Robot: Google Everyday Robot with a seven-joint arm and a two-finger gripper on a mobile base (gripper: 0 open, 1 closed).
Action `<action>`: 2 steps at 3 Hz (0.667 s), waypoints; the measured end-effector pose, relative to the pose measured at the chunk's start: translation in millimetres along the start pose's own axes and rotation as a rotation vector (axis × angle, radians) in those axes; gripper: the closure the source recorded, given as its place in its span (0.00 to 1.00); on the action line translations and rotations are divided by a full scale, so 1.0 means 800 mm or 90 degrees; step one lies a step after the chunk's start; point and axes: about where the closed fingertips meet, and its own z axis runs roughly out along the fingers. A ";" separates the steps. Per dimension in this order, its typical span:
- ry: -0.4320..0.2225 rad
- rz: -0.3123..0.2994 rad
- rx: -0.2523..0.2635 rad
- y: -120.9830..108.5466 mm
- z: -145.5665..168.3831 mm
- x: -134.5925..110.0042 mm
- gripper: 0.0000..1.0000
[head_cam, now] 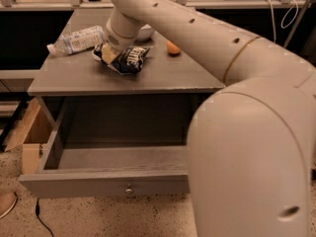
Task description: Place blue chip bag into top drawer
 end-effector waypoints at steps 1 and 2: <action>-0.083 0.033 0.013 0.004 -0.052 0.016 0.89; -0.145 0.058 0.051 0.016 -0.121 0.041 1.00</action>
Offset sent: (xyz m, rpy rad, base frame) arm -0.1118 -0.1195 0.1081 0.3101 -0.2302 -0.1511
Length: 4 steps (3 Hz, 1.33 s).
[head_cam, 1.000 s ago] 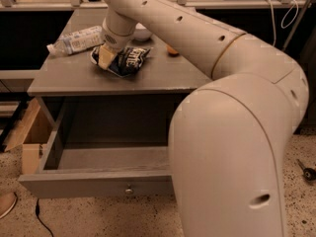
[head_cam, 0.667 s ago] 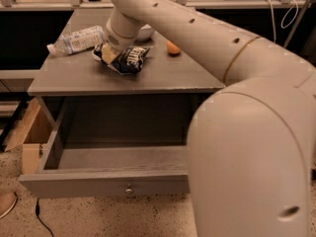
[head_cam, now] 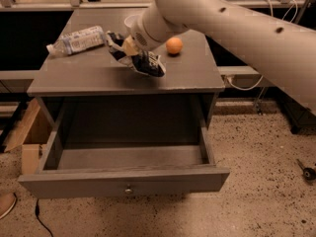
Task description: Place blue chip bag into top drawer
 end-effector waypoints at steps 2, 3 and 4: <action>-0.022 0.019 0.042 0.011 -0.078 0.022 1.00; -0.013 0.002 0.024 0.032 -0.088 0.032 1.00; -0.004 -0.001 0.012 0.073 -0.116 0.052 1.00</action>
Offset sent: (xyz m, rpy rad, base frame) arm -0.0343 -0.0279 0.0219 0.0296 -0.0358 -0.0422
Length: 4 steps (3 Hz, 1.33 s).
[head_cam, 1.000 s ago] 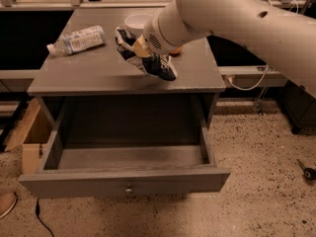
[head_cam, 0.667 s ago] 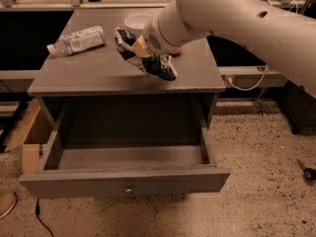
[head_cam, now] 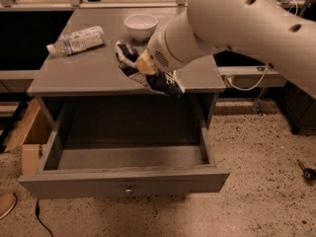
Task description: Place blue chip bag into top drawer
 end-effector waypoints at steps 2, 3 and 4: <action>0.106 0.048 -0.066 0.090 0.038 0.090 1.00; 0.109 0.051 -0.066 0.090 0.042 0.093 1.00; 0.121 0.065 -0.067 0.092 0.056 0.104 1.00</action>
Offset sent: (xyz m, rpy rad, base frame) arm -0.0761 0.0232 -0.1379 -0.1099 0.3144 0.0011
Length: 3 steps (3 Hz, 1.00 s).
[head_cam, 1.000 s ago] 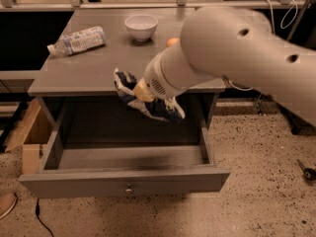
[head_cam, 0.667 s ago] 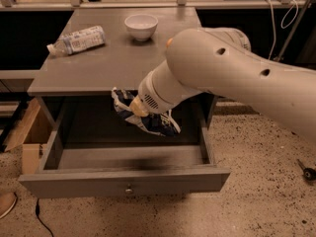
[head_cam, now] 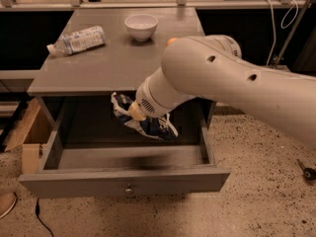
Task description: Place blue chip bag into top drawer
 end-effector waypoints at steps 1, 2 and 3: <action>0.026 0.028 0.008 -0.019 0.061 0.023 1.00; 0.053 0.101 0.021 -0.061 0.138 0.065 0.73; 0.063 0.144 0.025 -0.083 0.169 0.094 0.50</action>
Offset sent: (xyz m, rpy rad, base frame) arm 0.0896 -0.0103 -0.1693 -0.0253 0.1541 -0.2212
